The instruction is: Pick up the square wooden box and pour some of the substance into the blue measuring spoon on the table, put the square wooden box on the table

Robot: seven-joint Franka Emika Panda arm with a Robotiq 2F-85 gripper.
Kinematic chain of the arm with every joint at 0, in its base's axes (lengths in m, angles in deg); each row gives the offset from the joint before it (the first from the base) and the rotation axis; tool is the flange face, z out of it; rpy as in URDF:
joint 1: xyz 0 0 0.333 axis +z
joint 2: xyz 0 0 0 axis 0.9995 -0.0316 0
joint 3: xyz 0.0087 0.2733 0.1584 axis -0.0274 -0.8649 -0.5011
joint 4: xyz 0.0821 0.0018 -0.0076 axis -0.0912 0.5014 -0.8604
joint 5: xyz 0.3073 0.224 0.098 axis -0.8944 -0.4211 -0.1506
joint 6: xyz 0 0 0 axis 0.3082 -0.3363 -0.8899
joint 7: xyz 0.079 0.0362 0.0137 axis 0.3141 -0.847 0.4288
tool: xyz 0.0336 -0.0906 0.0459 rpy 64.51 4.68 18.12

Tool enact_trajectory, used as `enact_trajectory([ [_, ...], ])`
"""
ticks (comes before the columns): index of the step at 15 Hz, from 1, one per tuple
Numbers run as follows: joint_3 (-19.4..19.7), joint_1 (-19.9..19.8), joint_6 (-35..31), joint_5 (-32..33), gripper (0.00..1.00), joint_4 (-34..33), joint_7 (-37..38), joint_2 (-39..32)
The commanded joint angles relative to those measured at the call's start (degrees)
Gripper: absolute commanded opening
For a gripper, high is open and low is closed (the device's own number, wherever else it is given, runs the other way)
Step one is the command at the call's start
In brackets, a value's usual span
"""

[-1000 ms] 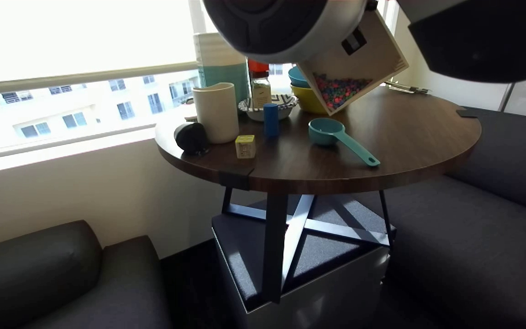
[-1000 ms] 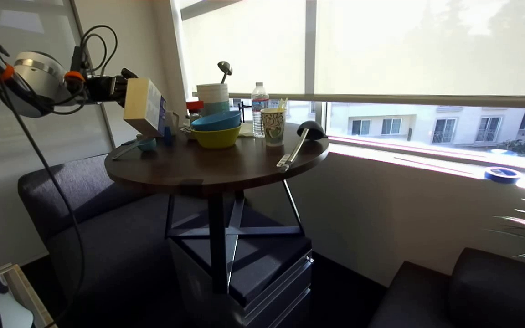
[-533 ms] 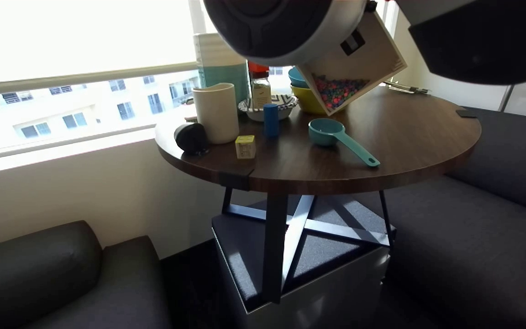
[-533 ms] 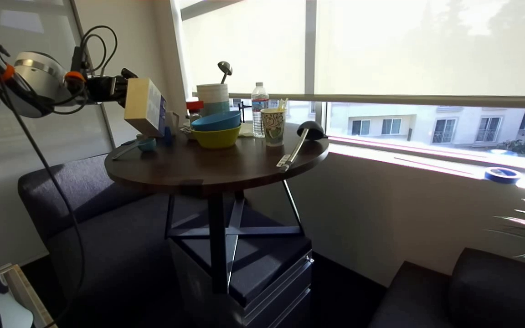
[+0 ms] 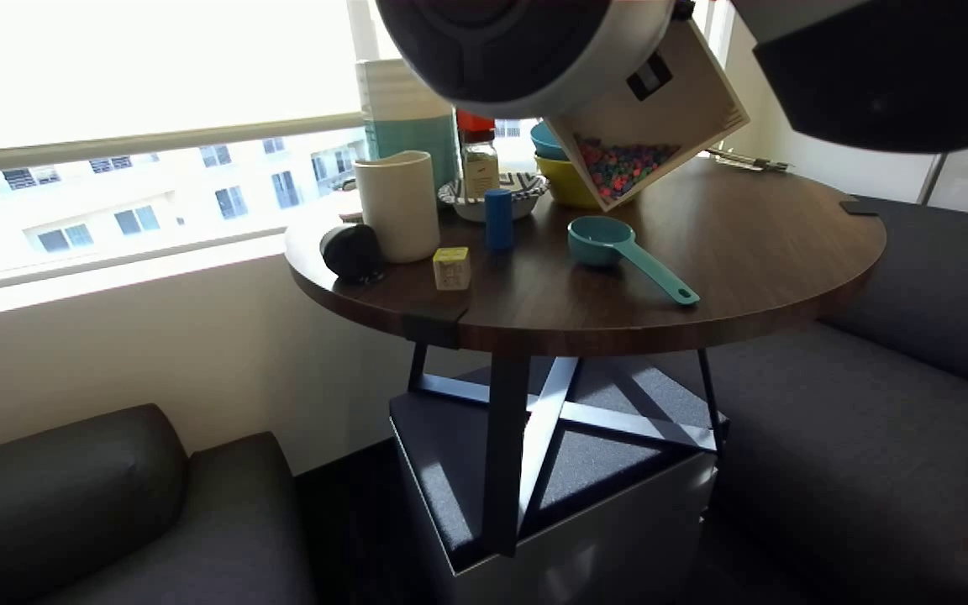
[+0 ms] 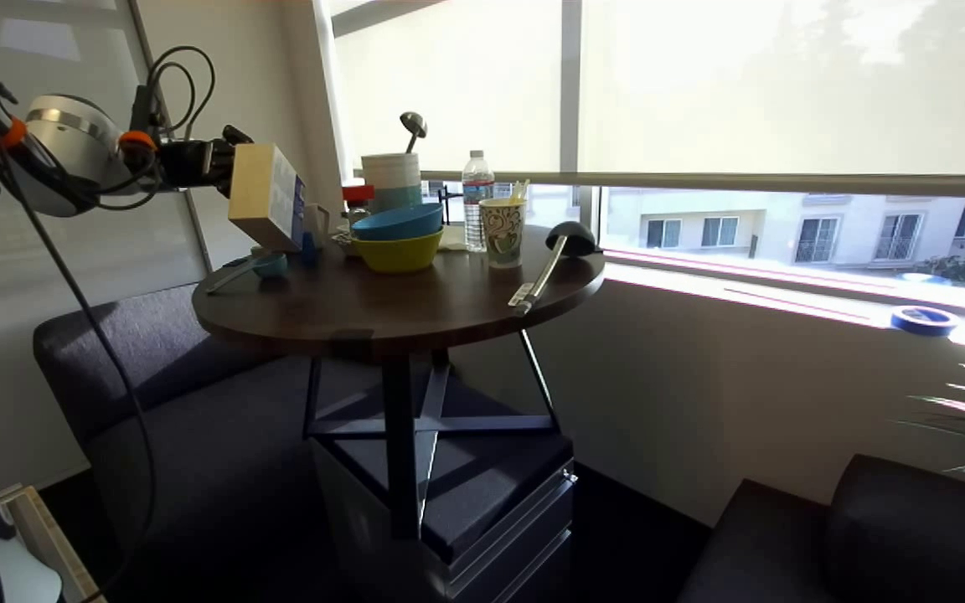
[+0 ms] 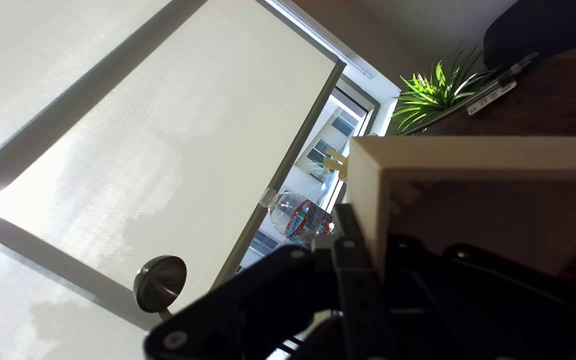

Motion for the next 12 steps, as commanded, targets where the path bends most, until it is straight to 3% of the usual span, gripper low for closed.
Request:
enact_trajectory([
  [1, 0.1, 0.0, -0.7, 0.7, 0.02, 0.7, -0.6, 1.7],
  [4, 0.1, 0.1, -1.7, 0.0, 0.02, 0.3, 0.4, 1.7],
  [5, 0.1, 0.1, 1.0, 1.6, 0.02, 0.7, -1.0, 1.1],
  [6, 0.2, 0.0, -2.7, -0.9, 0.02, 0.4, 0.2, 2.1],
  [9, 0.1, 0.1, 0.8, 1.7, 0.02, 0.7, -0.8, 1.2],
  [11, 0.1, 0.1, -2.5, -0.5, 0.02, 0.4, 0.1, 2.1],
  [12, 0.2, 0.0, 1.0, 1.7, 0.02, 0.9, -1.3, 1.2],
])
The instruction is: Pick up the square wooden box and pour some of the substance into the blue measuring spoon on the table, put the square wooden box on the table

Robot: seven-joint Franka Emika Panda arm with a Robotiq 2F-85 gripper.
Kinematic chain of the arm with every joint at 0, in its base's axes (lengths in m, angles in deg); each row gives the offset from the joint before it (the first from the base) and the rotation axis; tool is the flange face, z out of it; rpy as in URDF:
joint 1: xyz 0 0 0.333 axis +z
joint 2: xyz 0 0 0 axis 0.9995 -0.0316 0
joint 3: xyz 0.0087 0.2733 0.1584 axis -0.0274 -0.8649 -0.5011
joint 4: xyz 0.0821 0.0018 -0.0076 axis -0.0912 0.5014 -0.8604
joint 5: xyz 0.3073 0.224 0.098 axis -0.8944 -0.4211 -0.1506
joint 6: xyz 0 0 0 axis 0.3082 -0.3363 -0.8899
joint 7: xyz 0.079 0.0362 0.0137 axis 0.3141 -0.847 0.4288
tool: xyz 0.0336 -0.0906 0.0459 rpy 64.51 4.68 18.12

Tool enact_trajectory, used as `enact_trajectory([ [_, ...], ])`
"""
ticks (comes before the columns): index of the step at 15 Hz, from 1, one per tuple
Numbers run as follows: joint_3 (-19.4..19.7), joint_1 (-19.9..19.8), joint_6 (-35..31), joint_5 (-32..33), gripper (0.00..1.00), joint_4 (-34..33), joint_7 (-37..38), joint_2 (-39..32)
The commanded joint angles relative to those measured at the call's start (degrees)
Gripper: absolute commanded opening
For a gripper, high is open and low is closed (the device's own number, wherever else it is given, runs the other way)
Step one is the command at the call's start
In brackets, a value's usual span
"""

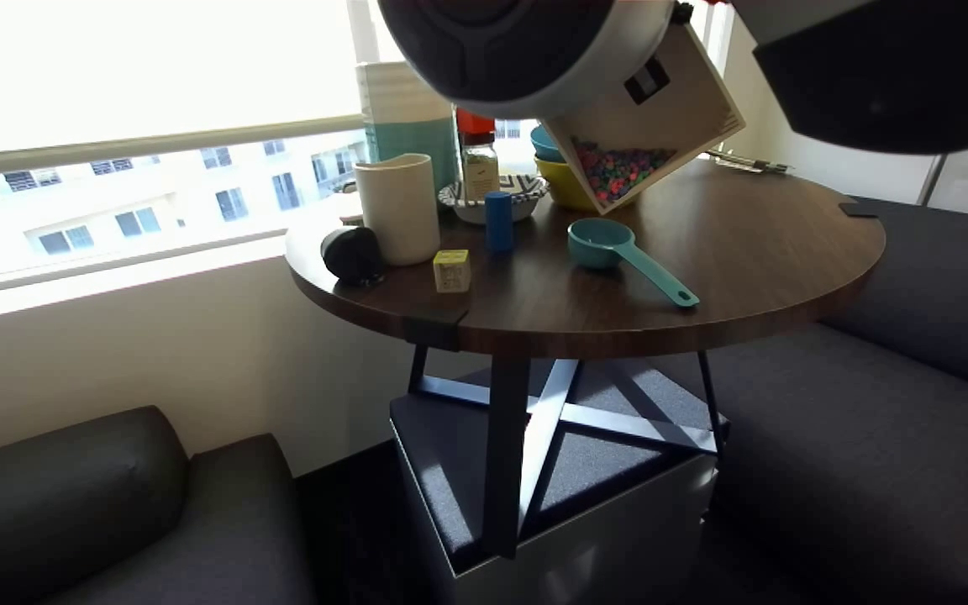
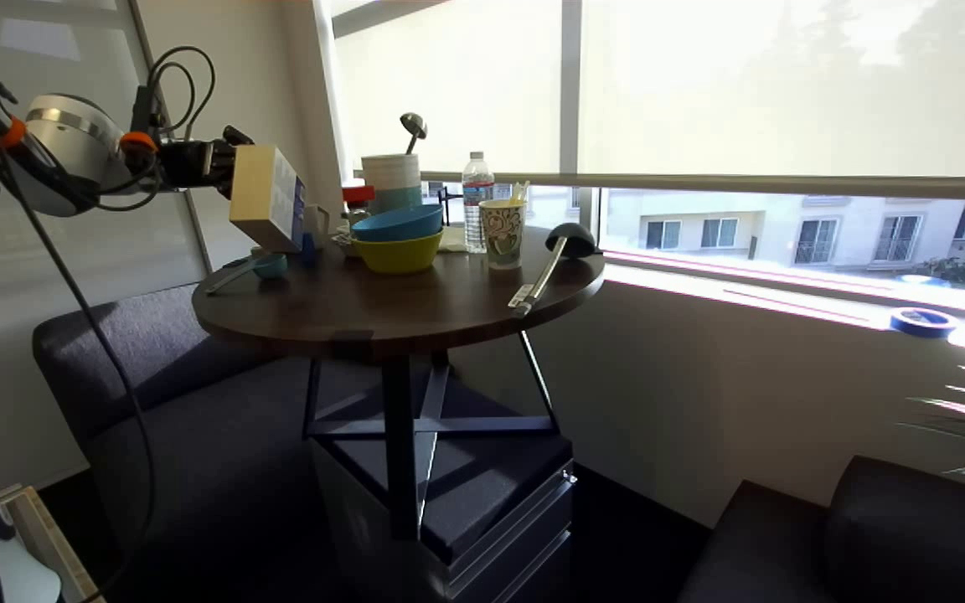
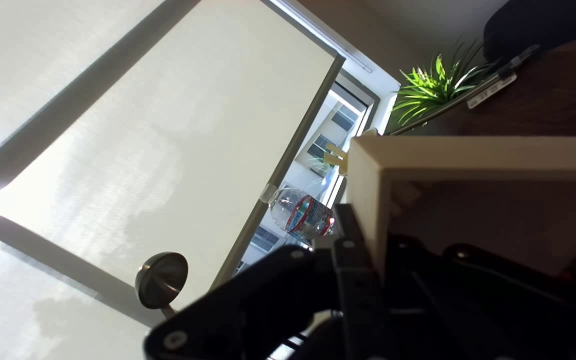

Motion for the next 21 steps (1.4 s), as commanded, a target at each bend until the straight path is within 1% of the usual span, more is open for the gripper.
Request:
enact_trajectory([
  [1, 0.1, 0.1, -1.1, -0.2, 0.02, 0.6, -1.3, 1.9],
  [3, 0.1, 0.1, 1.9, 1.9, 0.02, 0.9, -2.0, 1.2],
  [4, 0.1, 0.1, -0.6, 0.0, 0.02, 0.6, -1.4, 1.9],
  [5, 0.0, 0.1, 0.9, 1.1, 0.02, 0.7, -1.5, 1.5],
  [9, 0.1, 0.1, 0.6, 0.9, 0.02, 0.8, -1.6, 1.6],
  [15, 1.3, -0.7, -0.7, -2.2, 0.02, 0.7, 0.0, 5.0],
  [18, 2.5, -1.2, -2.6, -5.9, 0.02, 0.5, -0.2, 7.7],
  [21, 4.8, -1.9, -7.2, -12.7, 0.02, 0.8, 0.1, 10.8],
])
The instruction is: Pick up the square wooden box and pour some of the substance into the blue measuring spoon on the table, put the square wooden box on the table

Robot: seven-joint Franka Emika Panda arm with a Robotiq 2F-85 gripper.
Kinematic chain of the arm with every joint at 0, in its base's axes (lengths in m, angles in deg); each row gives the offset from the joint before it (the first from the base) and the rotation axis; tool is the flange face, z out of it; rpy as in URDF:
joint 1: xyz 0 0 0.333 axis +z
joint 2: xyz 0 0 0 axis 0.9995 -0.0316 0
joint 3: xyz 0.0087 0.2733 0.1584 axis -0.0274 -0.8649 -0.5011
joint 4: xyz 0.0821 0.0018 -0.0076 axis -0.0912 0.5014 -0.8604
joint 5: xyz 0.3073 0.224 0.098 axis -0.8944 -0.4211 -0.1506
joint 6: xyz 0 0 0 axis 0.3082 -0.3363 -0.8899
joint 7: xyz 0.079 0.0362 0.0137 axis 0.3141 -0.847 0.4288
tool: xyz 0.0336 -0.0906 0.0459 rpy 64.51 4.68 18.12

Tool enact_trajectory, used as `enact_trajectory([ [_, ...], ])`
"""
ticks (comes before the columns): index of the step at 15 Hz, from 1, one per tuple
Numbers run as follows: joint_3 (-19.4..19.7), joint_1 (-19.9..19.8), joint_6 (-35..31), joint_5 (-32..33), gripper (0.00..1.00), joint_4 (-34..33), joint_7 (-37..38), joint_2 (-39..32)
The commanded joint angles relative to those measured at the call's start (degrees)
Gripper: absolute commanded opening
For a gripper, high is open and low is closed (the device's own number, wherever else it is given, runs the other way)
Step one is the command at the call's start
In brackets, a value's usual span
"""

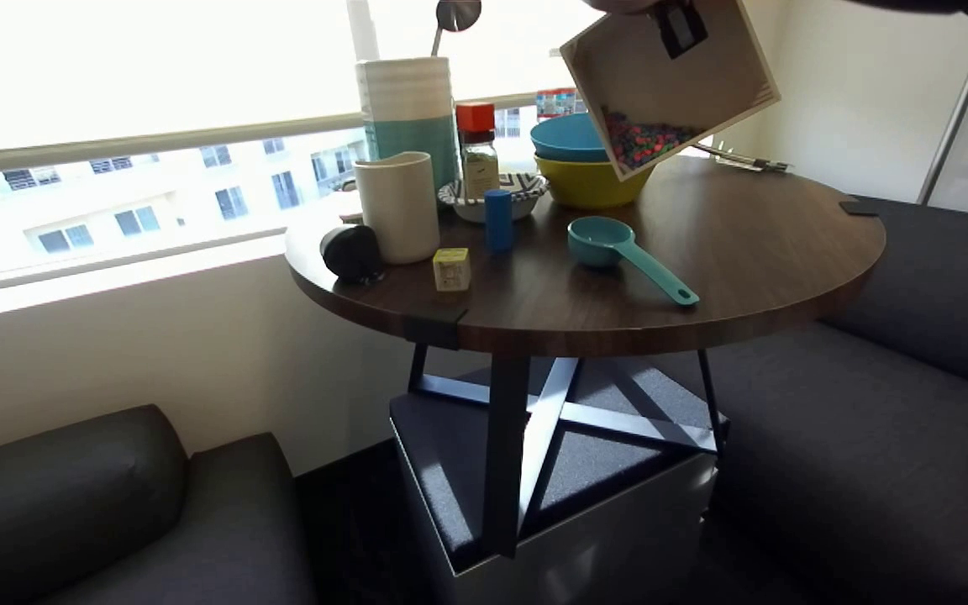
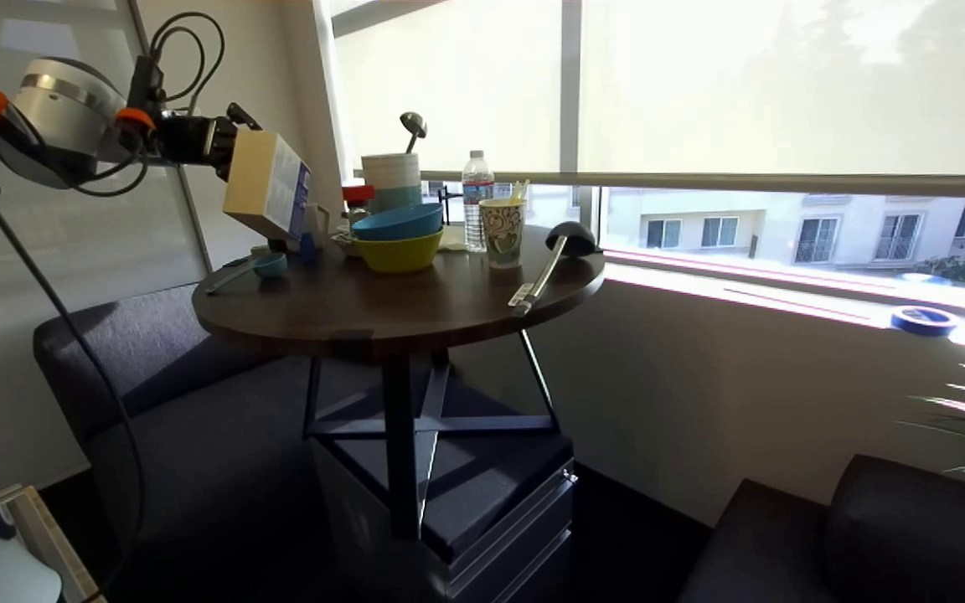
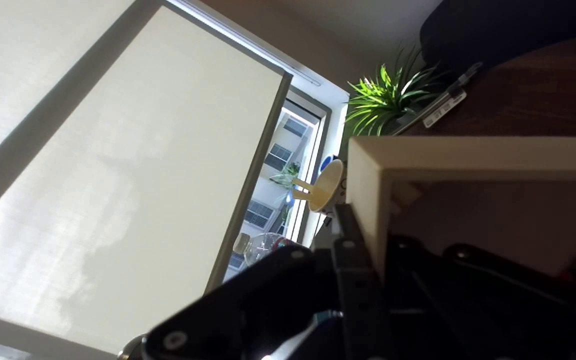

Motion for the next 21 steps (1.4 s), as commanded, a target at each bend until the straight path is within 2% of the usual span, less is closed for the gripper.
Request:
enact_trajectory([
  [1, 2.3, -1.2, -5.5, -7.4, 0.02, 0.9, 0.1, 5.1],
  [5, 5.4, -2.7, -8.9, -14.8, 0.02, 1.7, 0.9, 9.3],
  [11, 11.0, -5.5, -18.7, -27.2, 0.02, 6.2, 4.0, 16.0],
  [21, 17.7, -12.7, -38.0, -42.3, 0.02, 18.3, 8.7, 25.7],
])
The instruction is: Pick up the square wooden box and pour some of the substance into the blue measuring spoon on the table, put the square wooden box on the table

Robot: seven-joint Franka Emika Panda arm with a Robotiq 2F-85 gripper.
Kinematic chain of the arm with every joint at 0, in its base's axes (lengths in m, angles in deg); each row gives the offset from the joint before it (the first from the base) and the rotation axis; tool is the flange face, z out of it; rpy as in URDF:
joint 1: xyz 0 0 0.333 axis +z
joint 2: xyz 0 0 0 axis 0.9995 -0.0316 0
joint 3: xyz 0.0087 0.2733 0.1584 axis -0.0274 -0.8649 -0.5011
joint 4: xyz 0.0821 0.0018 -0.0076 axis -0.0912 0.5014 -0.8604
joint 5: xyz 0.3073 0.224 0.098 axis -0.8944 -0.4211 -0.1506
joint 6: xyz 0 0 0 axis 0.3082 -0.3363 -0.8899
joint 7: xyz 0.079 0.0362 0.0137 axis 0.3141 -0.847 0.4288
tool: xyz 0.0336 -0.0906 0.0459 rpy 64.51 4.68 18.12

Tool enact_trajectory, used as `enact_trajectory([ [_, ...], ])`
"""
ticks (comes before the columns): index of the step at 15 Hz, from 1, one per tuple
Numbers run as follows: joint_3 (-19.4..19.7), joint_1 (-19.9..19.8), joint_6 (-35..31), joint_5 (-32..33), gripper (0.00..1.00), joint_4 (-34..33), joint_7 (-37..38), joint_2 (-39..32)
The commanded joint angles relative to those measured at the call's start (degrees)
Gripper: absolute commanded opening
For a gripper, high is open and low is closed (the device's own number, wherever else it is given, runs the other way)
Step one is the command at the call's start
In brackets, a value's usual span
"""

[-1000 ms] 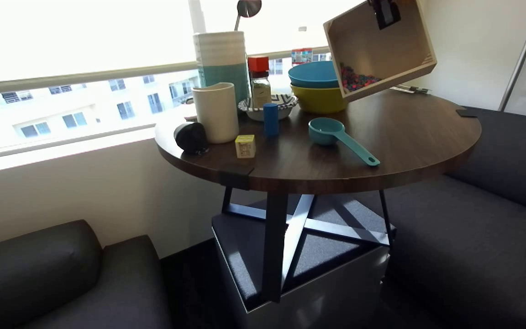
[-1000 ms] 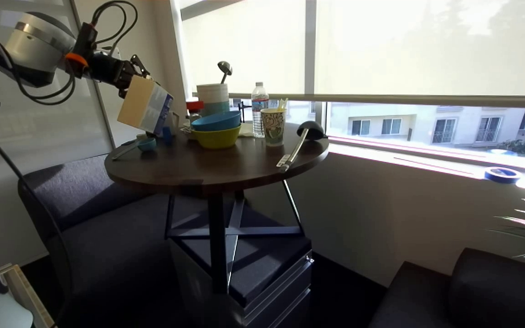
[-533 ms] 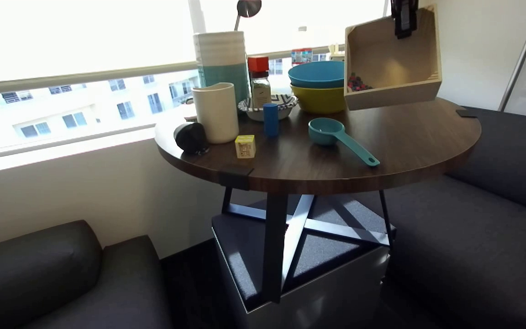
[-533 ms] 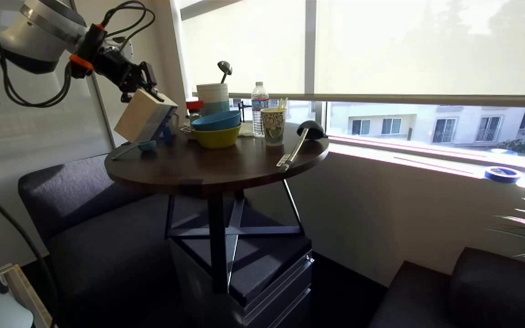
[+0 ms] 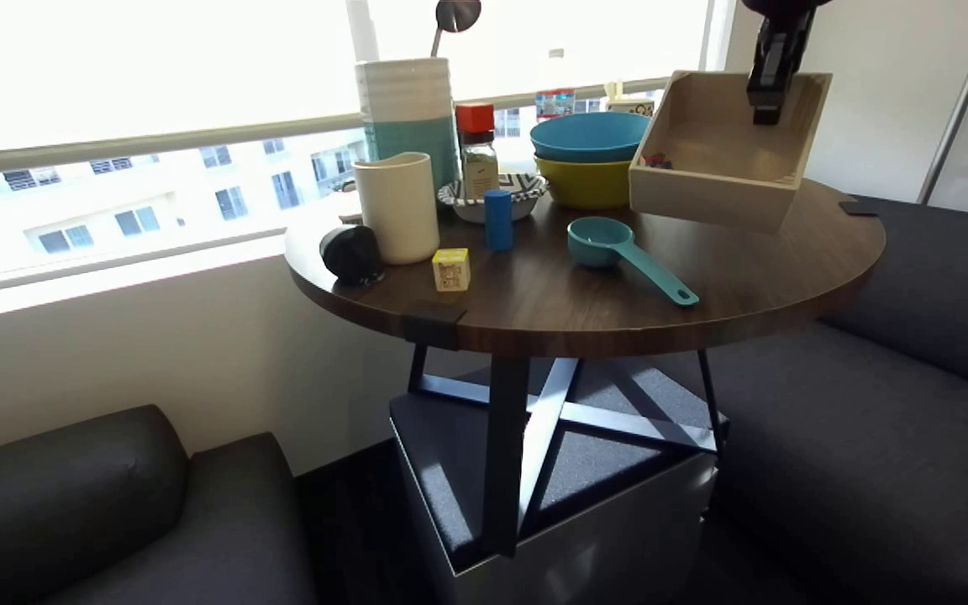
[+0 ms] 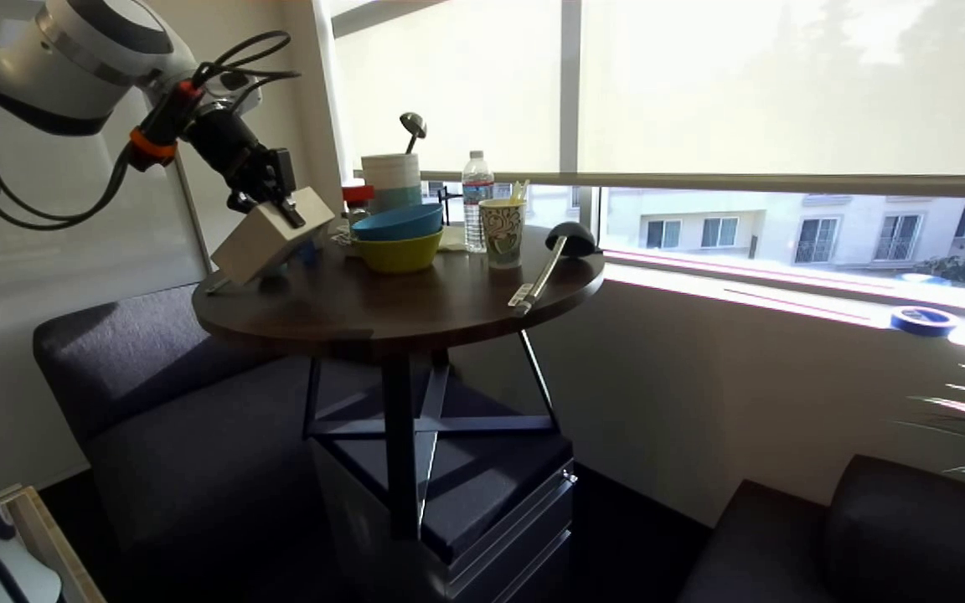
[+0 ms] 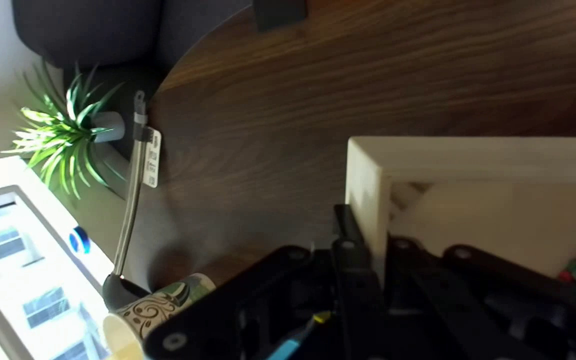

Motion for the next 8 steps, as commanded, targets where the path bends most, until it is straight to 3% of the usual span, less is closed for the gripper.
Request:
enact_trajectory([
  [1, 1.6, -3.4, -6.4, -6.1, 0.02, 5.1, -0.5, 4.3],
  [8, 3.5, -7.1, -6.7, -17.3, 0.02, 6.6, -6.7, 4.4],
])
